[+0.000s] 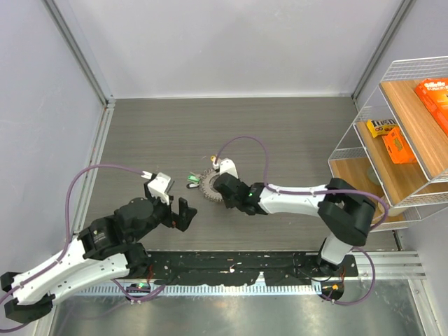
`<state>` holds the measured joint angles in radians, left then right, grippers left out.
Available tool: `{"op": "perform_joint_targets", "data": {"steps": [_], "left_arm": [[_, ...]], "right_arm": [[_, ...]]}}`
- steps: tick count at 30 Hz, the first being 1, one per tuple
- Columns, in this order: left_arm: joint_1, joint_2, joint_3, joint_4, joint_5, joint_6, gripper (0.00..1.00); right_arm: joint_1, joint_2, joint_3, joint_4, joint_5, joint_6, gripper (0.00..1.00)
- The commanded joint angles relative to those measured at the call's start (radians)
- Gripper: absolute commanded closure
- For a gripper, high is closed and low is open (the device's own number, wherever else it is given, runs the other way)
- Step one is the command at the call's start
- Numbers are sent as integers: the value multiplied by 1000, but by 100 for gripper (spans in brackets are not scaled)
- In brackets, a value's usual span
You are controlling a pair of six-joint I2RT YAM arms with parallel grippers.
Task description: Put the keys on the keyring
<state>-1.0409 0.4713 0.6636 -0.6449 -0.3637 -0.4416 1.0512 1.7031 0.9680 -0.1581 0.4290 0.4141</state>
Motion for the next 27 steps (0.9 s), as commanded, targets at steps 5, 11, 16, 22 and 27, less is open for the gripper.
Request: {"op": "perform_joint_targets", "data": {"steps": [5,11,16,22,27], "left_arm": [[-4,-69,11,96,127,20,1],[-2,-135,-10,166,245,47,1],[-4,-190,-33,228,289,67,1],[-4,-203,-78,303,304,76,5],[-4,-178,-105,336,267,115,8]], "right_arm": [[0,-233,-66,152,-202,54,95],[0,-335,-94,239,-306,135,95],[0,-375,-84,264,-323,204,94],[1,-401,-58,261,-291,336,95],[7,-422,-25,220,-231,413,95]]}}
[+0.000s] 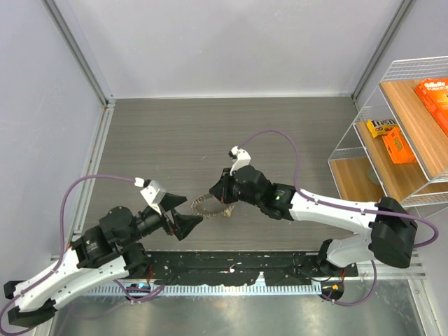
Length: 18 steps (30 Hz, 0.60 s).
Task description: Put the keys on the keyring
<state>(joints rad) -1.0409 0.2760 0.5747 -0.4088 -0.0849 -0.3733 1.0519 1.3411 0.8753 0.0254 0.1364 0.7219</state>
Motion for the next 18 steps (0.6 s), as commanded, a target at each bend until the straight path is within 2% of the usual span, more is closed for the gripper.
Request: {"op": "perform_joint_targets", "data": {"steps": [1,11,18], "left_arm": [[-4,17,-24,110,-30,53,9],[-4,49,-107,277,-151,180,11],[-4,72,-142,403,-122,243,6]], "right_arm": [[7,-63,76,16,78,120,94],[14,-76,208,-123,62,154,94],[31,-97,231,-140,39,148,94]]}}
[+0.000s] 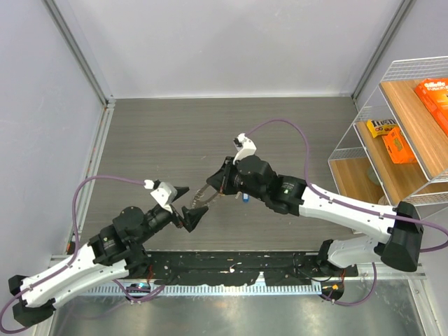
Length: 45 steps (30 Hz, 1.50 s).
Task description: Put the keys on the keyring
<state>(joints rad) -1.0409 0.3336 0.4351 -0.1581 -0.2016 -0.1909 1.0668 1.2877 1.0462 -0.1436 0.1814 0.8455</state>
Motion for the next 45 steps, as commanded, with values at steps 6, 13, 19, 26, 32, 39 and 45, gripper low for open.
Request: {"op": "perform_joint_targets", "data": {"steps": [6,13,19,26,32,39,45], "left_arm": [[-4,30,-7,209,-1,91,5],[-2,59,-9,224,18,108,5],[-2,55,-9,223,25,122,5],[-2,47,-9,213,40,131,15],[-2,62,5,210,57,139,39],[-4,65,22,207,83,142,69],[-4,51,24,203,94,137,82]], "right_arm": [[50,-36,94,16,-16,10,94],[68,-42,118,24,-20,10,95],[81,-62,133,19,-19,1,95],[90,-79,135,19,-17,-2,95],[102,-93,138,26,-26,-3,94],[107,-106,135,27,-33,-3,94],[113,-119,130,30,-37,-2,95]]}}
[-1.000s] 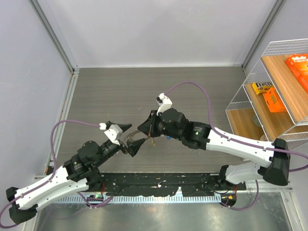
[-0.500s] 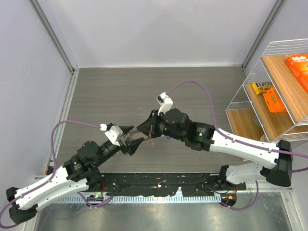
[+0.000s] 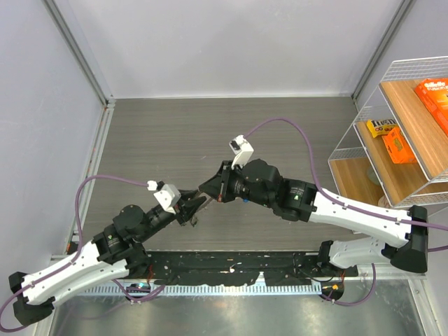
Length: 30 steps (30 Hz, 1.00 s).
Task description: Put the keys on the keyring
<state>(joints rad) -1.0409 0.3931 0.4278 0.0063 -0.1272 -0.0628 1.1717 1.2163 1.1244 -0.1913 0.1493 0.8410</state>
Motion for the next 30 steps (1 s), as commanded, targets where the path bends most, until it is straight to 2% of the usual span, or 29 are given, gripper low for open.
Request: {"op": "perform_joint_targets", "data": {"steps": [1,2,3,24,30], "left_arm": [[-4,-14,31,40,21,8,88],[-4,-20,31,40,23,4,96],[-4,-25,31,40,23,0,100],[-4,-68,48,46,115,-20,100],[-4,-94,52,26,123,-20,100]], "right_arm": [[9,-50,46,79,-5,1,94],[9,-51,43,79,-10,4,94],[9,-54,37,82,-13,3,94],[22,-78,-29,66,-134,-66,94],[22,-100,-35,44,-129,-77,78]]}}
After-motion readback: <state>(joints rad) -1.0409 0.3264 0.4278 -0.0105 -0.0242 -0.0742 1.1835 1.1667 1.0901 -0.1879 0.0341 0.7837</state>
